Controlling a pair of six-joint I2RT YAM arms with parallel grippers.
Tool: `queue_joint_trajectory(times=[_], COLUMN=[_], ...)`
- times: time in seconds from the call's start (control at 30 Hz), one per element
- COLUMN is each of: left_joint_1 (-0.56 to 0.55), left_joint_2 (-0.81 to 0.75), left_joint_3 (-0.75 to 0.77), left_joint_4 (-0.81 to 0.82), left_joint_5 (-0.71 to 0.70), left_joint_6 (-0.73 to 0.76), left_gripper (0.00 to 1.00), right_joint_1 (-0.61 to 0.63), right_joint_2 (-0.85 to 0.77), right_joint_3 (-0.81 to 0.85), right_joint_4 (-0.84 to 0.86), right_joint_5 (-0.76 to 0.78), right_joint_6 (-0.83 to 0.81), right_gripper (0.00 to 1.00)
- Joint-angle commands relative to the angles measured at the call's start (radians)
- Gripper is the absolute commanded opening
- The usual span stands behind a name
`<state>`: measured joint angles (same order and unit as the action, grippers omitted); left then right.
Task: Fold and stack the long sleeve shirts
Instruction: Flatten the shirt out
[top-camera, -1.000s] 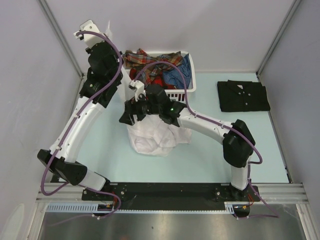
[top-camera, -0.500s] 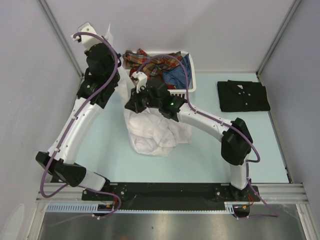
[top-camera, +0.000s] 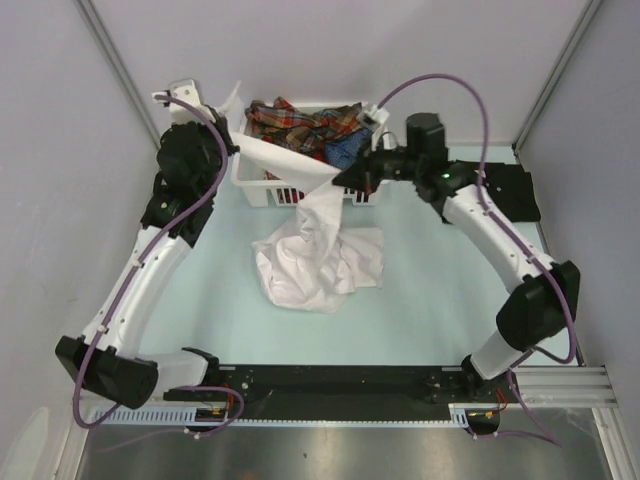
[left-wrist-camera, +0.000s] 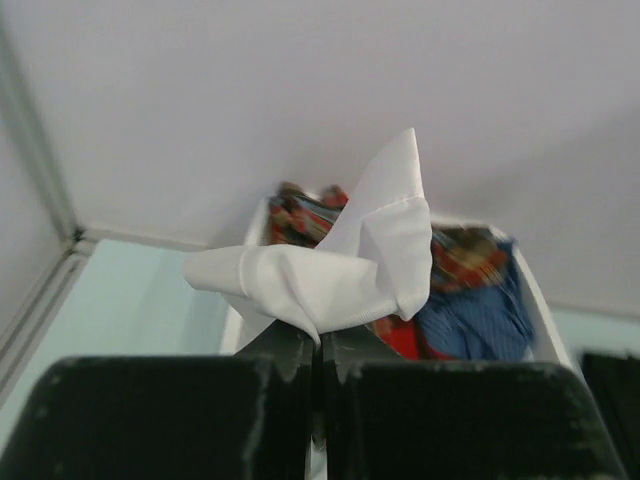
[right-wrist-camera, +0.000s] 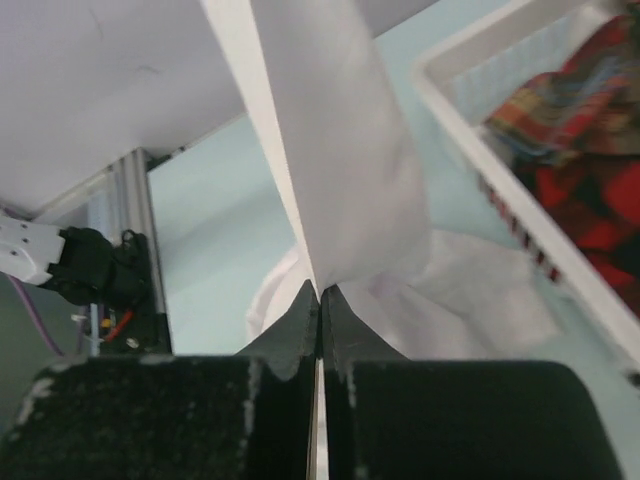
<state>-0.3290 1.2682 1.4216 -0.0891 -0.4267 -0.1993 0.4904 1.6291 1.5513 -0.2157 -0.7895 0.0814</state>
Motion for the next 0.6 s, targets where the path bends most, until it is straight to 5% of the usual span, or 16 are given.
queue_joint_trajectory(times=[0.0,0.13,0.17,0.27,0.3,0.37,0.4,0.5,0.57], left_joint_1=[0.013,-0.007,-0.083,-0.358,-0.431,-0.598,-0.611,-0.535,-0.34], left_joint_2=[-0.17,-0.332,-0.383,-0.417,-0.427,-0.44,-0.449,-0.434,-0.385], left_joint_3=[-0.073,-0.258,-0.282,-0.316,-0.322,-0.345,-0.36,-0.354,-0.346], left_joint_4=[0.079,0.0,-0.094,-0.39,-0.45,-0.571,-0.589,-0.626,-0.626], left_joint_5=[0.569,1.25,1.302,1.297,1.262,1.098,1.053,0.938,1.009], left_joint_6=[0.153,0.361,0.453,0.689,0.742,0.863,0.879,0.899,0.928], left_gripper=[0.04,0.03,0.05,0.09,0.32,0.6,0.7,0.77,0.8], right_joint_1=[-0.127,-0.243,-0.259,-0.318,-0.329,-0.355,-0.36,-0.375,-0.378], right_joint_2=[-0.092,-0.127,-0.13,-0.146,-0.153,-0.189,-0.205,-0.291,-0.359], right_joint_3=[0.084,0.101,0.104,0.096,0.089,0.049,0.027,-0.066,-0.135], right_joint_4=[-0.213,-0.226,-0.223,-0.214,-0.209,-0.212,-0.218,-0.267,-0.3], right_joint_5=[-0.074,0.013,0.018,0.003,-0.005,-0.04,-0.074,-0.115,-0.125], right_joint_6=[-0.202,-0.296,-0.302,-0.308,-0.31,-0.328,-0.344,-0.44,-0.485], right_gripper=[0.0,0.0,0.0,0.0,0.0,0.0,0.0,0.0,0.0])
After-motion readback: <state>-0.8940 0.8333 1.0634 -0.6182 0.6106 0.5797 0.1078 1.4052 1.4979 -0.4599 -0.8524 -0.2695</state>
